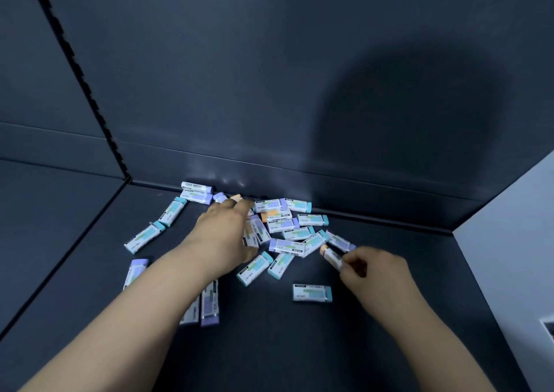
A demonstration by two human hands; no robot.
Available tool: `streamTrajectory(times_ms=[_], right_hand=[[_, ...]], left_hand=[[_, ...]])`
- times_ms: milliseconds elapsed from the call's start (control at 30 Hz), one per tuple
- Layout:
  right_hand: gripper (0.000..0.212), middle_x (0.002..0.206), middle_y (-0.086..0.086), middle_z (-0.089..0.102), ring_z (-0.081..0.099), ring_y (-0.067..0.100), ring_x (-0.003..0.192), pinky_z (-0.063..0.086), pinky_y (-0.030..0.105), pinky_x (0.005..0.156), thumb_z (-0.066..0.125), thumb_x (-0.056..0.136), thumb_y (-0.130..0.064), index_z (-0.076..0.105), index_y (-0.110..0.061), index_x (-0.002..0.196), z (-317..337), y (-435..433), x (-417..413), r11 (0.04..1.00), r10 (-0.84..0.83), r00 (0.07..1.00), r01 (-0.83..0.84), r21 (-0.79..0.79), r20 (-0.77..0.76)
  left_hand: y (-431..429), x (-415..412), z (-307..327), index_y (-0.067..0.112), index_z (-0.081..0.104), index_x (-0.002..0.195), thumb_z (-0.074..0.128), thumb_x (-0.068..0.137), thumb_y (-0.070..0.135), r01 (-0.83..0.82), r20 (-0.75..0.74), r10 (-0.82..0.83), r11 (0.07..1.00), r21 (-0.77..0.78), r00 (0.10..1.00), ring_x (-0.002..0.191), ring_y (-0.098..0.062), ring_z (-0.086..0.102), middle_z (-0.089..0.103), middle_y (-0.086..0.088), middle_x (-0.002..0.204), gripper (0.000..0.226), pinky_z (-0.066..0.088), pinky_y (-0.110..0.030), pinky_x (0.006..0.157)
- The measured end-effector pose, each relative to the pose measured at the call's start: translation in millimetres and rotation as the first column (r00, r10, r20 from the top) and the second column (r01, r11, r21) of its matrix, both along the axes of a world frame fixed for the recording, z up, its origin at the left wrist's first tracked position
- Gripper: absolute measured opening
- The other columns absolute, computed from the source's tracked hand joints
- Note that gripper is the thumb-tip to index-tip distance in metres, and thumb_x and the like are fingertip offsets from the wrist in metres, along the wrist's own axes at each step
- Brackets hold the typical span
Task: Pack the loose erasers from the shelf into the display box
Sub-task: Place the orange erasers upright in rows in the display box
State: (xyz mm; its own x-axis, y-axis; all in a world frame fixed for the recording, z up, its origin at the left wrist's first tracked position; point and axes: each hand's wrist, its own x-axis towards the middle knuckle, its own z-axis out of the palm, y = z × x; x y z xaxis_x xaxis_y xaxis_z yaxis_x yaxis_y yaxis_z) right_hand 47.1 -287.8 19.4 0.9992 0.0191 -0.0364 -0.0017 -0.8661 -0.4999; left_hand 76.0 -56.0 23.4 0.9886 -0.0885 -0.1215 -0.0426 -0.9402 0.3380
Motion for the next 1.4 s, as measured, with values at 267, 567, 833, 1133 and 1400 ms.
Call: streamTrajectory(times_ms=[267, 567, 833, 1133, 1400], right_hand=[[0.023, 0.106, 0.003, 0.052, 0.053, 0.022, 0.096, 0.037, 0.027, 0.069, 0.046, 0.089, -0.029, 0.056, -0.016, 0.106, 0.6, 66.0, -27.3, 0.943, 0.262, 0.964, -0.247, -0.223, 0.041], [0.078, 0.121, -0.003, 0.049, 0.049, 0.016, 0.109, 0.041, 0.028, 0.093, 0.07, 0.078, -0.022, 0.027, -0.031, 0.142, -2.8, 60.4, -3.9, 0.877, 0.456, 0.87, -0.475, -0.073, -0.185], [0.075, 0.121, -0.004, 0.049, 0.048, 0.016, 0.112, 0.042, 0.029, 0.09, 0.076, 0.07, -0.026, 0.038, -0.028, 0.135, -6.8, 65.5, 2.6, 0.832, 0.498, 0.842, -0.532, -0.158, -0.208], [0.044, 0.101, -0.005, 0.052, 0.052, 0.016, 0.096, 0.047, 0.035, 0.084, 0.063, 0.075, -0.019, 0.048, -0.027, 0.115, -15.1, 69.8, -1.8, 0.876, 0.478, 0.874, -0.482, -0.03, -0.089], [0.057, 0.097, -0.013, 0.044, 0.046, 0.009, 0.096, 0.04, 0.023, 0.083, 0.078, 0.066, -0.031, 0.049, -0.029, 0.115, -11.7, 90.2, -16.5, 0.875, 0.479, 0.872, -0.484, -0.028, -0.101]], left_hand=[[-1.8, -34.9, -2.7, 0.023, 0.037, 0.136, 0.073, 0.072, 0.024, 0.168, 0.038, -0.164, 0.976, -0.141, 0.986, 0.12, -0.012, 0.044, 0.044, 0.004, 0.131, 0.073, 0.032, -0.014, 0.093], [-5.0, -44.5, -22.7, 0.023, 0.039, 0.137, 0.084, 0.062, 0.03, 0.076, -0.057, -0.093, 0.966, -0.248, 0.994, 0.106, -0.01, 0.043, 0.034, 0.006, 0.114, 0.087, 0.029, -0.008, 0.087], [-6.4, -51.0, -23.8, 0.018, 0.04, 0.136, 0.084, 0.062, 0.025, 0.051, -0.033, -0.065, 0.947, -0.318, 0.997, 0.1, -0.005, 0.041, 0.035, 0.004, 0.117, 0.087, 0.025, -0.003, 0.083], [-9.8, -55.2, -24.8, 0.018, 0.034, 0.139, 0.07, 0.07, 0.015, 0.005, -0.027, -0.015, 0.948, -0.317, 1.0, 0.119, -0.011, 0.043, 0.036, 0.0, 0.127, 0.078, 0.025, -0.005, 0.091], [8.4, -64.0, -13.5, 0.018, 0.028, 0.138, 0.065, 0.078, 0.017, 0.157, -0.11, -0.165, 0.985, -0.077, 0.98, 0.128, -0.019, 0.029, 0.023, -0.001, 0.129, 0.071, 0.033, -0.025, 0.104]])
